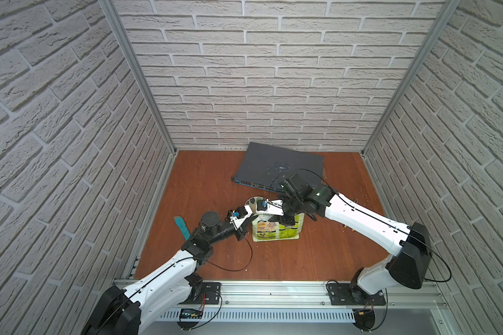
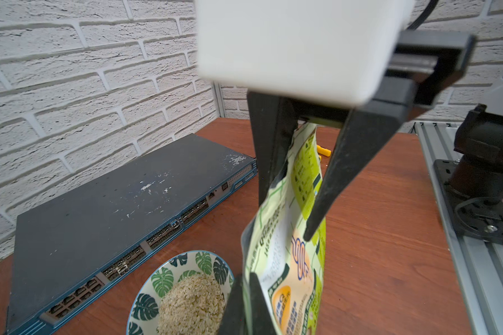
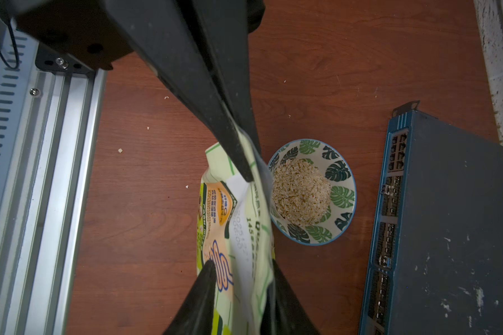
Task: Pour the oats into the breakfast bowl
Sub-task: Close the oats bag at the center of the board.
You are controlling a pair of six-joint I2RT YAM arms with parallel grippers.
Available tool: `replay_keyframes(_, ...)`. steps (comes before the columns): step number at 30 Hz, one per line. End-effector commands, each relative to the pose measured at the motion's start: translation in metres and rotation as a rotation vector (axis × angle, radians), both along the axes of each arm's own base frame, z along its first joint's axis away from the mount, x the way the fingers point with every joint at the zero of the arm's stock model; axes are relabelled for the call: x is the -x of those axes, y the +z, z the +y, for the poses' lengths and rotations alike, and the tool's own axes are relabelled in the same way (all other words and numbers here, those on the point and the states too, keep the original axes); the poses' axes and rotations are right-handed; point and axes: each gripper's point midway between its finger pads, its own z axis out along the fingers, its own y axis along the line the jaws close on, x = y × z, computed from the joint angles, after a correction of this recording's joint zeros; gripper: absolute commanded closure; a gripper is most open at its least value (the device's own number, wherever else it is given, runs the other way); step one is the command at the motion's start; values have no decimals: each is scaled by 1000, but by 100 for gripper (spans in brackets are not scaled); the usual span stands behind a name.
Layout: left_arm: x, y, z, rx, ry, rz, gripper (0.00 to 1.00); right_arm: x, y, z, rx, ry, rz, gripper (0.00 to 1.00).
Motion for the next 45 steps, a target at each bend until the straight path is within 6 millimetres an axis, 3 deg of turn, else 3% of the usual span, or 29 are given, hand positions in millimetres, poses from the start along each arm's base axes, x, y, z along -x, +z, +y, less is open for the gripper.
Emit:
replay_keyframes(1,-2,14,1,48,3,-58,100,2,10,3,-12,30,-26,88)
replay_keyframes(2,-1,13,1,47,3,-54,100,1,9,1,-2,25,-35,95)
replay_keyframes(6,-1,12,1,48,0,-54,100,-1,9,-5,6,10,-63,96)
replay_keyframes(8,0,12,0,48,-6,-53,100,-1,10,-5,2,1,-57,83)
replay_keyframes(10,-1,13,0,49,-4,-54,100,0,9,-6,7,-1,-46,80)
replay_keyframes(15,0,13,2,43,2,-53,100,-8,-1,-24,92,-56,-59,97)
replay_keyframes(19,0,12,4,41,5,-52,100,-12,4,-33,96,-92,-62,95)
replay_keyframes(22,0,12,4,40,7,-49,100,-14,6,-36,84,-113,-59,84)
replay_keyframes(25,-1,11,4,39,5,-47,100,-14,7,-38,81,-120,-51,96)
replay_keyframes(29,0,11,3,38,0,-45,100,-18,7,-42,75,-151,-40,96)
replay_keyframes(33,0,9,4,33,3,-41,100,-22,9,-47,65,-189,-38,86)
replay_keyframes(36,-1,9,3,28,1,-35,100,-21,8,-50,67,-194,-33,96)
replay_keyframes(42,0,14,-11,33,-76,-19,77,-16,13,-43,13,-166,-29,97)
replay_keyframes(45,-1,17,-18,22,-105,-25,70,-16,14,-42,4,-164,-34,97)
